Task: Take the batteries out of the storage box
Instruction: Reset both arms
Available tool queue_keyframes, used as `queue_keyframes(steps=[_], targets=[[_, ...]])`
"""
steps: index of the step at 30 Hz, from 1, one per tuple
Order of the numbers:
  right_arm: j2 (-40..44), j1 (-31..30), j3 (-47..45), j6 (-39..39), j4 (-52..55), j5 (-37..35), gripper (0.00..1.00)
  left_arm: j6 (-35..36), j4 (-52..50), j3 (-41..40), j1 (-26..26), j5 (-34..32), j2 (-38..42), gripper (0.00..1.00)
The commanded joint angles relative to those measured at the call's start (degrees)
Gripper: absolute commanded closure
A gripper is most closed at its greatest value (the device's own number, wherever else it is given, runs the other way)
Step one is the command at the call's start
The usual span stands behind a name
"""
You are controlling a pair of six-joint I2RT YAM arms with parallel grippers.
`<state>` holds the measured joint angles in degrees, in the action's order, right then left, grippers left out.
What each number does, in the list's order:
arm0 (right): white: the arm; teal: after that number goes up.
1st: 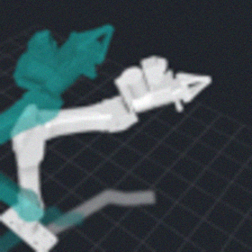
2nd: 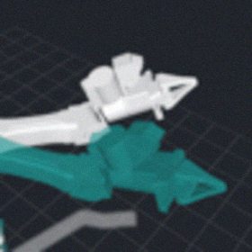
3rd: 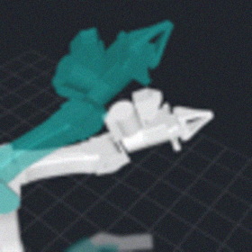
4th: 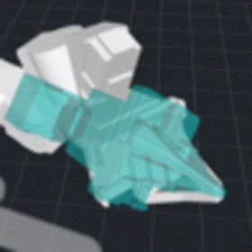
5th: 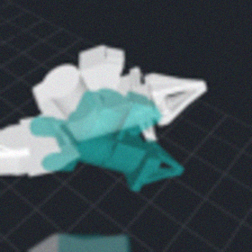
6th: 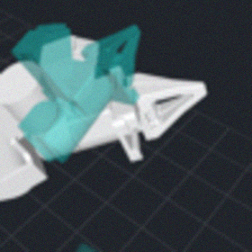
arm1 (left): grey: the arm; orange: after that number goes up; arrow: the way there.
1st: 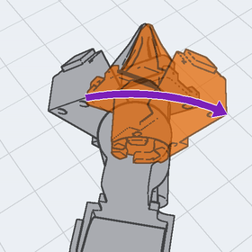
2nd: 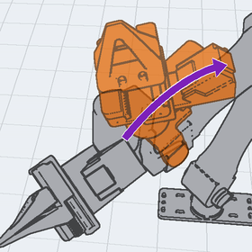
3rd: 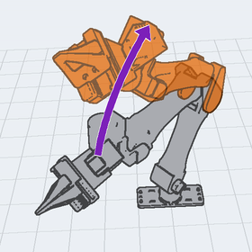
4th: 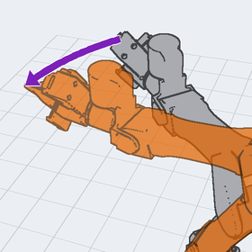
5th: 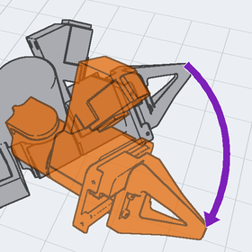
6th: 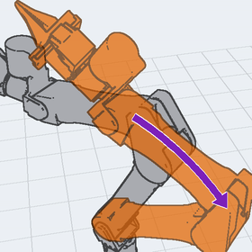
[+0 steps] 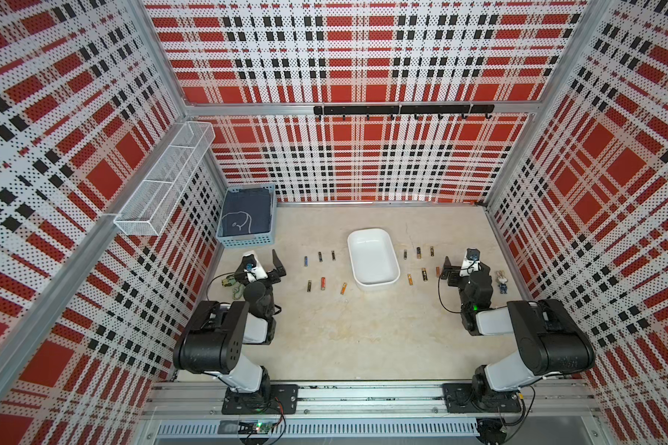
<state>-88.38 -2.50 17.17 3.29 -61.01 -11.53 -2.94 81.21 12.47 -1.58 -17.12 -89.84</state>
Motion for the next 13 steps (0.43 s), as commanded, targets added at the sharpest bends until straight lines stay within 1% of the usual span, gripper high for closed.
queue_keyframes(steps=[1, 6, 9, 13], targets=[[0.3, 0.2, 0.5, 1.6, 0.5, 0.8, 0.00, 0.7, -2.9, -0.3, -0.6, -0.6, 0.1, 0.01], [0.2, 0.2, 0.3, 1.5, 0.2, 0.7, 0.00, 0.9, -3.1, -0.2, -0.9, -0.8, 0.0, 0.01], [0.1, 0.2, 0.3, 1.5, 0.0, 0.7, 0.00, 0.3, -3.3, 0.1, 0.0, 0.9, -0.1, 0.01], [0.1, 0.2, 0.4, 1.5, 0.1, 0.7, 0.00, 0.6, -3.3, -0.2, -0.2, 0.7, 0.2, 0.01]])
